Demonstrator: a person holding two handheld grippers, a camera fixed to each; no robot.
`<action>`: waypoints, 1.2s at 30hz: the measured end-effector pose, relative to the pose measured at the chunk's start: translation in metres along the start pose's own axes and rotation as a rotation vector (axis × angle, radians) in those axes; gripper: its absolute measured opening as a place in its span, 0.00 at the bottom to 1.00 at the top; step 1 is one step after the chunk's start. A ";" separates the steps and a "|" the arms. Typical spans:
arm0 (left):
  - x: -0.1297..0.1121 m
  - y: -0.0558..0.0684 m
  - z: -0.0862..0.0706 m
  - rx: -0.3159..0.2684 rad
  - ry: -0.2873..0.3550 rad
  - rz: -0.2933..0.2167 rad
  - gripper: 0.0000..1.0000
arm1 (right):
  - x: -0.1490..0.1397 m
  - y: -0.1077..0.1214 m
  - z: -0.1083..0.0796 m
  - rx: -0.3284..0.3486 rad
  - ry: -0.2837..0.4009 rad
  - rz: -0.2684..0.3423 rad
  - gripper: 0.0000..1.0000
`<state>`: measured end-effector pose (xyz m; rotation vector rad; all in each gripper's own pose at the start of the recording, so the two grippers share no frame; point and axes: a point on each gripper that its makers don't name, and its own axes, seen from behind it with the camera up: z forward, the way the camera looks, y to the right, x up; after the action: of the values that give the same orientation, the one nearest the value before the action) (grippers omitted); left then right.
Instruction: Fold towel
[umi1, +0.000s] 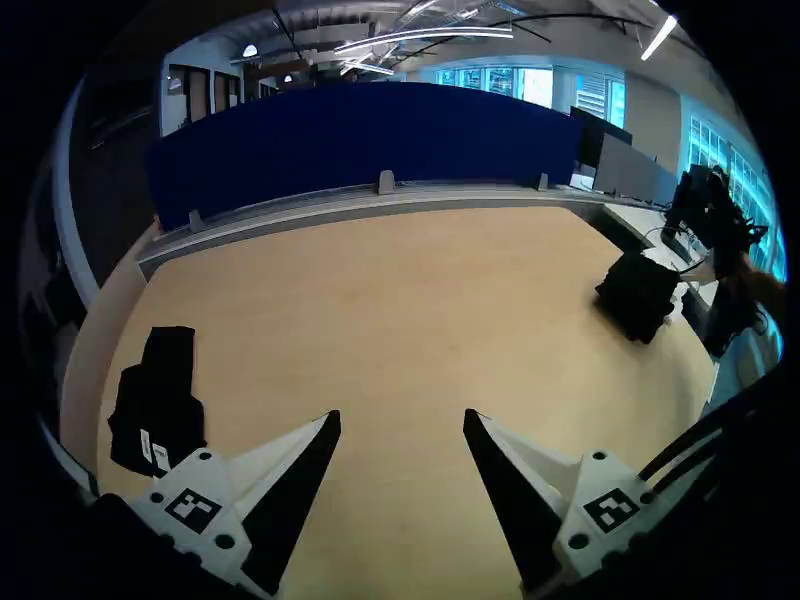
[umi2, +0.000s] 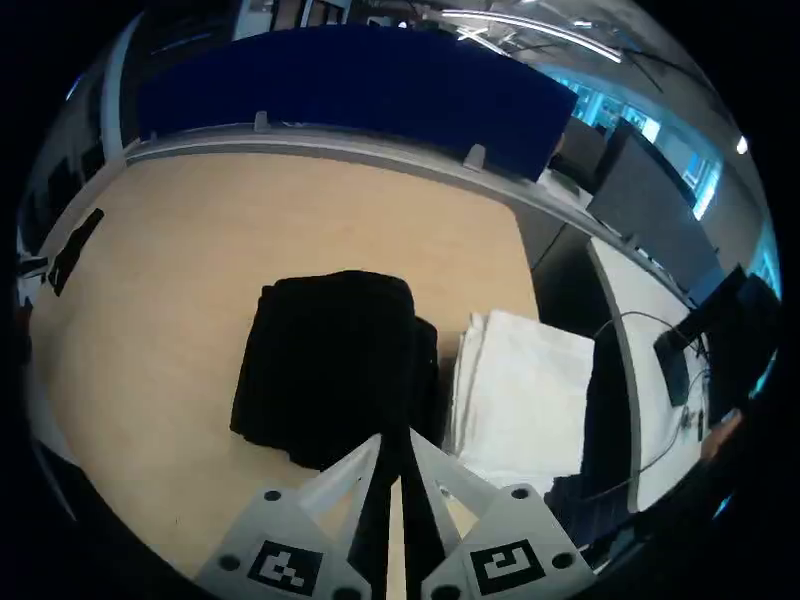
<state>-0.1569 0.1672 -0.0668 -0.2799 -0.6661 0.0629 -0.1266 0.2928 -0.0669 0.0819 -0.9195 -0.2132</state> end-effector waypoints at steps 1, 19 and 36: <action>0.000 0.000 0.000 0.001 -0.001 0.001 0.91 | -0.004 0.000 0.001 0.000 -0.003 0.006 0.05; 0.004 0.007 -0.003 0.007 -0.007 0.028 0.91 | -0.052 -0.012 0.034 0.010 -0.032 0.115 0.05; 0.010 0.012 -0.001 0.006 -0.006 0.038 0.91 | -0.056 -0.014 0.041 0.001 -0.015 0.152 0.09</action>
<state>-0.1486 0.1803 -0.0648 -0.2864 -0.6663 0.1025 -0.1940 0.2926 -0.0876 0.0113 -0.9360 -0.0725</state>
